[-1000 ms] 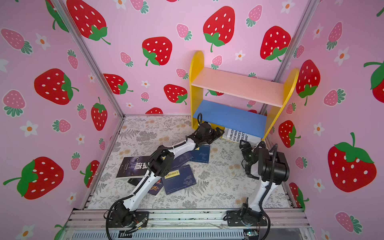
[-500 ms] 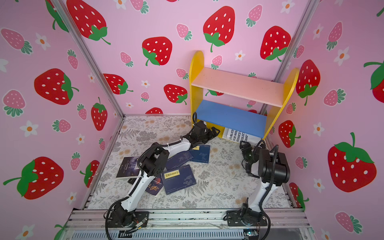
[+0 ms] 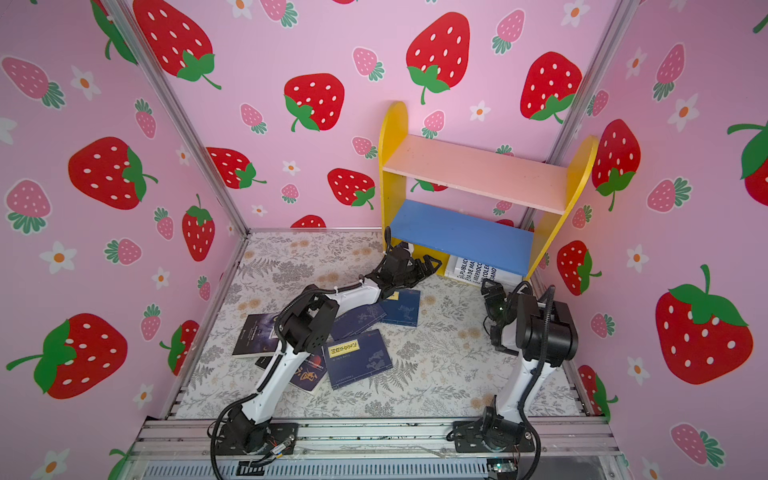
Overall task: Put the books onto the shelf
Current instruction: 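Release the white books and lower both grippers to the dark blue books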
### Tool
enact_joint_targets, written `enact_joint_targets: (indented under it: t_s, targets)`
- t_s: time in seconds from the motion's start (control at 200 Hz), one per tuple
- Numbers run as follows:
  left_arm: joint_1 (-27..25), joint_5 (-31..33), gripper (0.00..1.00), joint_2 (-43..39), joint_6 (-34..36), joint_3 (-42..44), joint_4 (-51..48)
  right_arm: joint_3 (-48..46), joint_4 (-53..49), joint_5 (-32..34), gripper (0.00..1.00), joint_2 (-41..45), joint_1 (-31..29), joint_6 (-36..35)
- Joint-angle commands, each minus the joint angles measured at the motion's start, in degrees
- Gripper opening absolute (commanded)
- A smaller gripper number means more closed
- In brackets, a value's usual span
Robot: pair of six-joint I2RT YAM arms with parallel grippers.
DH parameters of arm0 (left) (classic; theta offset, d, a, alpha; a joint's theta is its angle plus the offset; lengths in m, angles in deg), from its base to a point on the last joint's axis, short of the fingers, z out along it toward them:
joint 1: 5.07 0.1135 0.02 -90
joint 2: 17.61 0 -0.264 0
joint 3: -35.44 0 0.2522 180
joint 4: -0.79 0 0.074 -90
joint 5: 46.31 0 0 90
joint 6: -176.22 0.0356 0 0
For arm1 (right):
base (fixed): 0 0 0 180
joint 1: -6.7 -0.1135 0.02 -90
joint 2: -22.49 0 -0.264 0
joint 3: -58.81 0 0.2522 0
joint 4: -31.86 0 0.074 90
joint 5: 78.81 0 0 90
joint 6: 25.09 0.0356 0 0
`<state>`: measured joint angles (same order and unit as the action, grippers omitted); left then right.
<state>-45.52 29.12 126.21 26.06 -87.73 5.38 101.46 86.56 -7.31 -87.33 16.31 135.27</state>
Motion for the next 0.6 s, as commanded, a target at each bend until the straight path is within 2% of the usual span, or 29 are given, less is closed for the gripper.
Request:
enact_joint_targets:
  t_s: [0.0, 0.195, 0.31, 0.46, 0.595]
  targets:
    - [0.37, -1.08, 0.99, -0.61, -0.4, 1.1, 2.96, -1.05, -4.82, 2.06, 0.82, 0.19, 0.33, -0.74]
    - [0.32, -1.46, 0.99, -6.4, 0.54, 9.29, 6.7, -0.16, -5.34, 2.3, 0.82, 0.65, 0.59, -3.57]
    - [-0.28, -1.83, 0.99, -12.43, 4.12, 15.59, 5.62, -0.39, -5.28, 1.96, 0.82, 1.1, 0.71, -3.45]
    - [-1.06, -2.28, 0.99, -23.42, 9.04, 27.11, 7.16, -2.15, -4.07, 0.54, 0.83, 4.72, 0.76, -5.42]
    - [-1.35, 0.16, 0.99, -36.94, 16.39, 36.95, 0.82, -4.34, -7.02, -1.16, 0.83, 13.02, 0.59, -10.23]
